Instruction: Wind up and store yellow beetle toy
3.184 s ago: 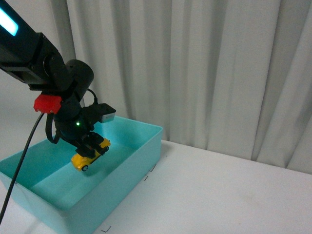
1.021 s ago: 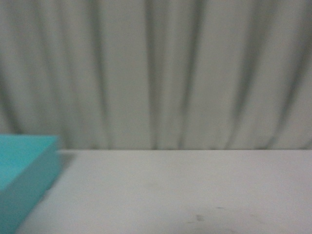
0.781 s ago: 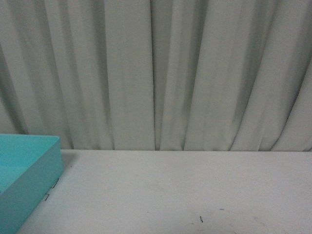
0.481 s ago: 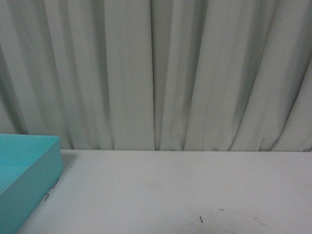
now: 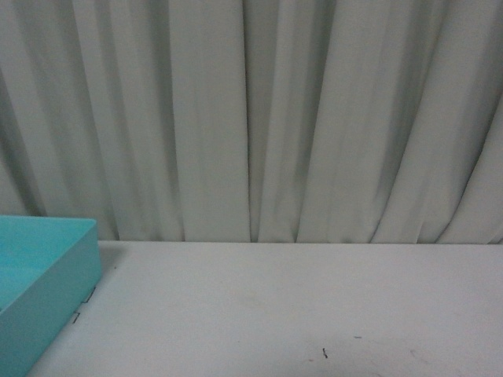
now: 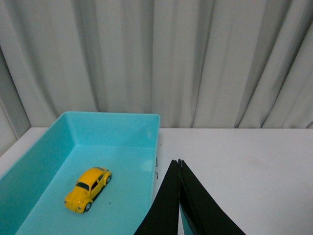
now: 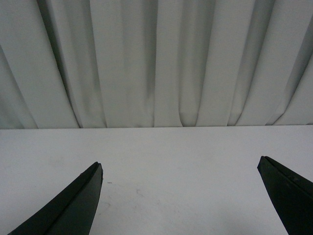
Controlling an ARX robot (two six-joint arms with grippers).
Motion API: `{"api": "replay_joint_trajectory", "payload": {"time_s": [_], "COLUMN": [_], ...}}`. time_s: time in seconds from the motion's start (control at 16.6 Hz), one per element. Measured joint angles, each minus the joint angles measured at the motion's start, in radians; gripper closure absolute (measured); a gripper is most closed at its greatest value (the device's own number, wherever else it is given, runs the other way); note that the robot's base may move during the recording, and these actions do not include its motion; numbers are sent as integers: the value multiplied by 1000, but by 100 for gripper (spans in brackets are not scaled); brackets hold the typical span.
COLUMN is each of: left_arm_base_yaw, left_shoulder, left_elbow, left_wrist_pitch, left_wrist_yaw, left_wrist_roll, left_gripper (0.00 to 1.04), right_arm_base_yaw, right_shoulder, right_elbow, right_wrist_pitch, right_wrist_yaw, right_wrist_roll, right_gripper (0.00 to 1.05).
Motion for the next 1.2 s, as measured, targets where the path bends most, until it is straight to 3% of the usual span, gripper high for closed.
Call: {"api": "replay_joint_trajectory", "payload": {"time_s": [0.9,1.2], "left_arm_base_yaw": [0,0], "left_shoulder": [-52,-52], "left_elbow": [-50,-50], "left_wrist_pitch": [8,8], "left_wrist_yaw": [0,0], "left_wrist_roll": [0,-1], "left_gripper": [103,46], "right_arm_base_yaw": [0,0], "right_shoulder": [0,0], "right_elbow": [0,0], "right_wrist_pitch": [0,0], "right_wrist_yaw": [0,0], "right_wrist_roll": [0,0], "right_gripper": [7,7]}}
